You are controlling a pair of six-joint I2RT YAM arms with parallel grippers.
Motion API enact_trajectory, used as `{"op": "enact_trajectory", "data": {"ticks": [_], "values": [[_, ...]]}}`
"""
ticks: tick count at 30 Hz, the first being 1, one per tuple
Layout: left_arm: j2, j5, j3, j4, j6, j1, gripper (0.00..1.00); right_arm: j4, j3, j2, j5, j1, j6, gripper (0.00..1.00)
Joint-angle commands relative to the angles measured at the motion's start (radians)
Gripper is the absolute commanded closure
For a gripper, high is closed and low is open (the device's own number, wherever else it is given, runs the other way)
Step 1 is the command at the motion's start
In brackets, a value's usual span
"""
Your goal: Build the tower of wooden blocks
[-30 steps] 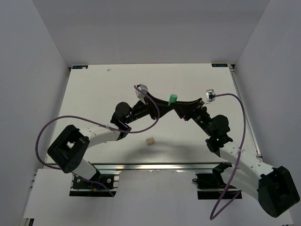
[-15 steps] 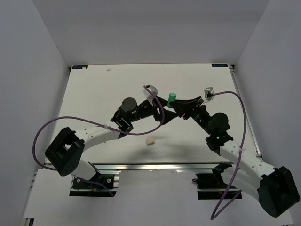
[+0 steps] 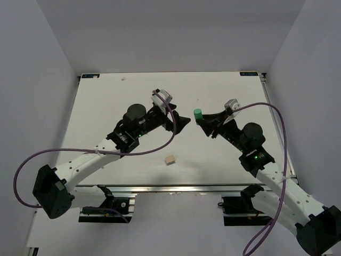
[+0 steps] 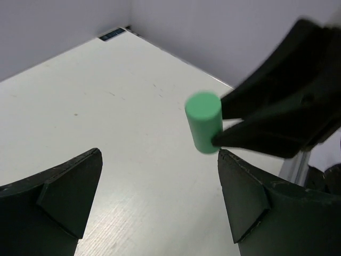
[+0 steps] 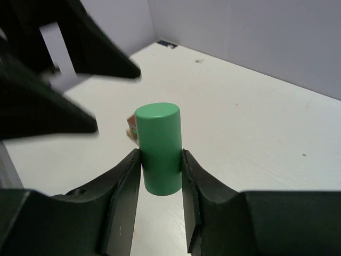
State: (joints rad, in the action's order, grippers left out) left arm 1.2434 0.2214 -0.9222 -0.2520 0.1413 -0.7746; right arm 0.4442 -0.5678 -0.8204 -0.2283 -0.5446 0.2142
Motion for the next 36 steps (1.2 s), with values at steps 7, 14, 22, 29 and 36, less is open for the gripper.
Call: {"op": "enact_trajectory", "data": {"ticks": [7, 14, 22, 29, 36], "values": [[0.009, -0.093, -0.242, 0.380, 0.113, -0.002, 0.02, -0.142, -0.015, -0.017, -0.210, -0.006, -0.315, 1.00], [0.110, 0.045, -0.268, 0.401, 0.227, -0.002, 0.02, -0.064, 0.036, 0.047, -0.226, -0.006, -0.322, 1.00], [0.133, 0.110, -0.244, 0.350, 0.293, -0.005, 0.09, -0.047, 0.031, 0.015, -0.253, -0.006, -0.315, 1.00], [0.131, 0.128, -0.233, 0.346, 0.311, -0.005, 0.25, -0.035, 0.036, 0.010, -0.206, -0.008, -0.317, 1.00], [0.148, 0.136, -0.231, 0.344, 0.330, -0.005, 0.29, -0.018, 0.040, 0.026, -0.213, -0.008, -0.315, 1.00]]}}
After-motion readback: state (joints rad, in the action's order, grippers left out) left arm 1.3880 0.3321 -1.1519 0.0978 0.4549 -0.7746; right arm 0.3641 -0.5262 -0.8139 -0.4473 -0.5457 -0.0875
